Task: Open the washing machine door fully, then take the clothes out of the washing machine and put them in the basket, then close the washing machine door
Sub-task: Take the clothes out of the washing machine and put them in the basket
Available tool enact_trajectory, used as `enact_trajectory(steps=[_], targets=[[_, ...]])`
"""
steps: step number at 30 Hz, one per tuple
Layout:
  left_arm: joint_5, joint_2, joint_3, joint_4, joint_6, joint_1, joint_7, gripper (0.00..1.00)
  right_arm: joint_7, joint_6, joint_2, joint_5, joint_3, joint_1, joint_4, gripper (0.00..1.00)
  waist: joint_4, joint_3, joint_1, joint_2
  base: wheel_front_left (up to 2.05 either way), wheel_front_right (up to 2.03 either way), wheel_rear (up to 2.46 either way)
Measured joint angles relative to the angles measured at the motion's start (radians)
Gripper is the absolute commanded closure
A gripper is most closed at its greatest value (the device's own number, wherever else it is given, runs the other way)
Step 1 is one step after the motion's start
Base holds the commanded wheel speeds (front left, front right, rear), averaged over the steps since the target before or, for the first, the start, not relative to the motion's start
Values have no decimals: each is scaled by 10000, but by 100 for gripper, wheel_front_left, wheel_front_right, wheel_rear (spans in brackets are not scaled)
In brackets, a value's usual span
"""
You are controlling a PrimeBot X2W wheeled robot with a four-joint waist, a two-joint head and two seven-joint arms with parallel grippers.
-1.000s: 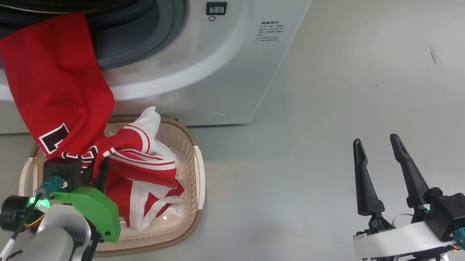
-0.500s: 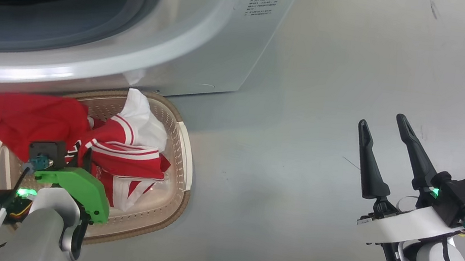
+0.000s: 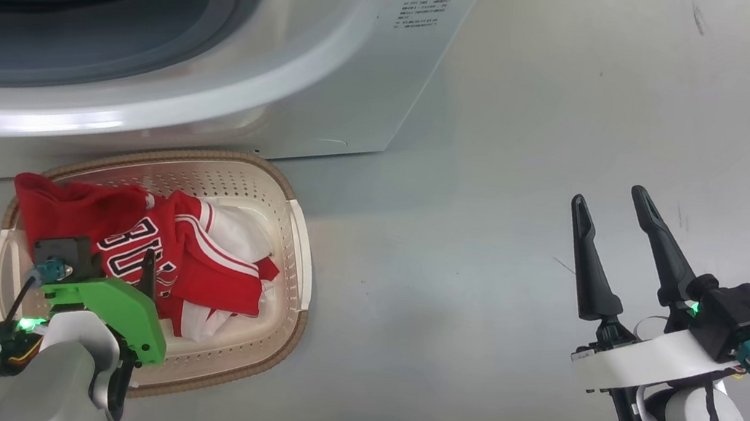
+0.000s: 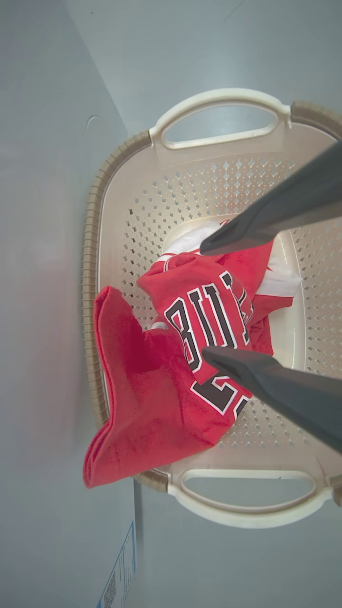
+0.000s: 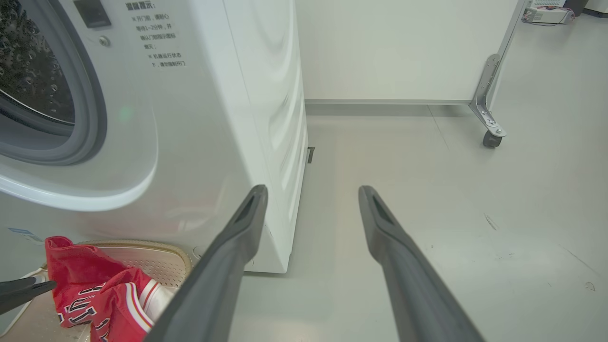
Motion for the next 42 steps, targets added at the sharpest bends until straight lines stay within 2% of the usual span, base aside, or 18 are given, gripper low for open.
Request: enact_trajectory(steps=[9,20,25,30,39,42], targets=[[-267,-17,125,324,-343,26,-1007,0,-73,0,23,2,-46,11,341,0,122,-538,0,0,0,0,0],[-174,-27,-6,-259,-619,159,-1404,0,-161,-63,-75,0,-299,259,685,0,567,-1373,0,0,0,0,0],[-163,-33,50,-922,-729,420,-1436,0,-171,-125,-98,-13,-299,445,828,0,831,-1882,0,0,0,0,0],[221,-40,207,-2414,-740,550,-1434,0,-171,-224,-100,-13,-307,709,917,0,1051,-2461,0,0,0,0,0],[635,-44,240,-3722,-729,1325,-1434,0,-171,-334,-98,-15,-314,1172,978,0,1357,-3372,0,0,0,0,0],[874,-31,196,-3969,-675,1789,-1434,0,-171,-462,-96,-21,-316,1304,978,0,1444,-3690,0,0,0,0,0]])
